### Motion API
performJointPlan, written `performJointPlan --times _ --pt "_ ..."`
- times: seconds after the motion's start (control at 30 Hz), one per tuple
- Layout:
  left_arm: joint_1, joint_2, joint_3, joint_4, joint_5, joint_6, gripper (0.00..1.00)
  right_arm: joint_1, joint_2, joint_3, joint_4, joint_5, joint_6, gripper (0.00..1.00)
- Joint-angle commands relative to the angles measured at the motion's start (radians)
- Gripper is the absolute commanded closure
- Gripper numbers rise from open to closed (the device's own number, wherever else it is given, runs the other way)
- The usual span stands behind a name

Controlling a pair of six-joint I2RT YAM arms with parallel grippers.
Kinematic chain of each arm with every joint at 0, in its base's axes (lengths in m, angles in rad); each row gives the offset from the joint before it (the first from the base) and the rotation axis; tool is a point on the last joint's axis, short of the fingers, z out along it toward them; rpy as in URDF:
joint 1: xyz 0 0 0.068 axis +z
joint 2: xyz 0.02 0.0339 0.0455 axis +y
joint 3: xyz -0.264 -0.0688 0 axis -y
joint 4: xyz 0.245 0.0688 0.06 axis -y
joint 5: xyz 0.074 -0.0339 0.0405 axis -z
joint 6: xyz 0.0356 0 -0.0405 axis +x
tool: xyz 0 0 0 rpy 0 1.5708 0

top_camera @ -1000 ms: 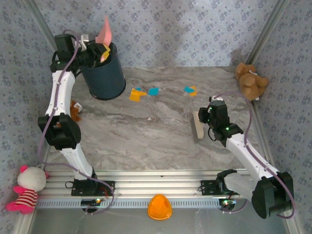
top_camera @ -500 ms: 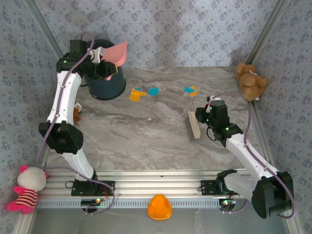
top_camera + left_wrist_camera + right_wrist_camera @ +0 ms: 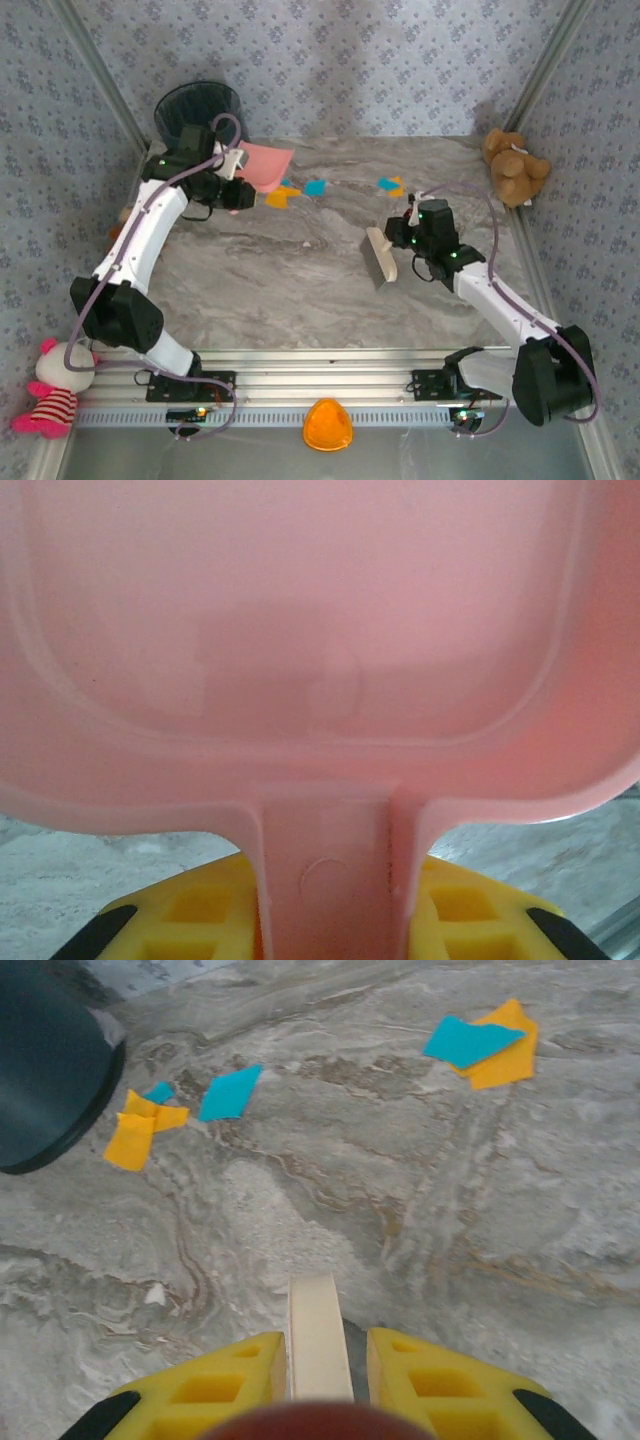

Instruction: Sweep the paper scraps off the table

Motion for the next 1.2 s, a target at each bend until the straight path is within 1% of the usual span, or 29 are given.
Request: performJointPlan --times 0.0,0.17,0.3,0.4,0.63,0.77,0.83,1.0,1.17 --pt "-0.028 -0.068 -0.046 0.058 -0.046 0.094 1.0 0.02 0.034 0.063 0.072 -0.046 0.033 1.0" --pt "-0.047 -0.079 -0.073 0.039 -0.08 0.108 1.0 0.051 0.122 0.132 0.119 -0.085 0.054 1.0" --pt "-0.048 -0.107 -0.118 0.064 -0.121 0.083 1.0 0.065 0.202 0.195 0.177 -0.121 0.08 1.0" --pt "-0.048 -0.134 -0.154 0.099 -0.13 0.064 1.0 0.068 0.279 0.257 0.212 -0.149 0.109 1.0" --pt "-0.046 -0.197 -0.228 0.175 -0.182 0.052 1.0 0.076 0.507 0.467 0.284 -0.23 0.206 1.0" --pt "-0.044 -0.213 -0.252 0.2 -0.218 0.037 1.0 0.079 0.651 0.607 0.322 -0.276 0.296 1.0" --pt "-0.045 -0.218 -0.261 0.207 -0.215 0.037 1.0 0.082 0.716 0.665 0.345 -0.302 0.337 1.0" --pt "-0.044 -0.214 -0.263 0.211 -0.22 0.033 1.0 0.093 0.864 0.807 0.374 -0.319 0.412 1.0" --pt "-0.04 -0.206 -0.263 0.213 -0.219 0.015 1.0 0.108 0.97 0.936 0.314 -0.295 0.426 1.0"
